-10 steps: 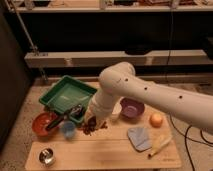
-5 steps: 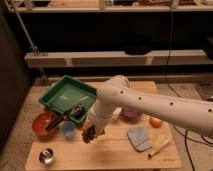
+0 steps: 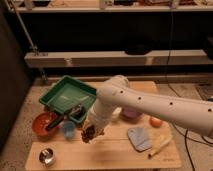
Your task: Place grapes in table surface
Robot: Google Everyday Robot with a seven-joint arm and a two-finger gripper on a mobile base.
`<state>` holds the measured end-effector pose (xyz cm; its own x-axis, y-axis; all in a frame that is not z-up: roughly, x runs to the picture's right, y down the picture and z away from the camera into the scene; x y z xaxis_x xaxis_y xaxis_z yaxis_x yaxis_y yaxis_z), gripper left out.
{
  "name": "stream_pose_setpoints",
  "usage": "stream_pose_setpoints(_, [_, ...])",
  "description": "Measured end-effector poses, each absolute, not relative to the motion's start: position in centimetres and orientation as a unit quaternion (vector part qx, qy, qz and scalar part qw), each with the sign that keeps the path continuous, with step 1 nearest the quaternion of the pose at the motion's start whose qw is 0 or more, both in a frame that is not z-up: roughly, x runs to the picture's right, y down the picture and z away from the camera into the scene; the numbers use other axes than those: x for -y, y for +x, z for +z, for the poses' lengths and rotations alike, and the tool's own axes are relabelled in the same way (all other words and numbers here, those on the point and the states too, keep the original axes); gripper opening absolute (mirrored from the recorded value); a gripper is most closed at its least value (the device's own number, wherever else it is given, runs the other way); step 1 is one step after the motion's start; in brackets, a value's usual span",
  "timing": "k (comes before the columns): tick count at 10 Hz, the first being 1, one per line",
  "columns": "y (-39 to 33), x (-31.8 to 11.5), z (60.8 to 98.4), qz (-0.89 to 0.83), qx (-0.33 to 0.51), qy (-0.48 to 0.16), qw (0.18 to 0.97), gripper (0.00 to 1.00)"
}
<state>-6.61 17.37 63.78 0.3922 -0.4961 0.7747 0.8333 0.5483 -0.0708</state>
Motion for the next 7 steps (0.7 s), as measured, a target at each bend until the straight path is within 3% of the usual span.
stream_pose_setpoints(2, [-6.55,-17.41,63.83,-0.414,0.363,-0.233,0.802,0.75])
stream_pose_setpoints(3, [-6.55,-17.43,63.91,-0.413,0.364,-0.233,0.802,0.79])
stream_pose_setpoints(7, [-6.52,-17.43,64.34,-0.410,0.367,-0.245,0.798,0.80])
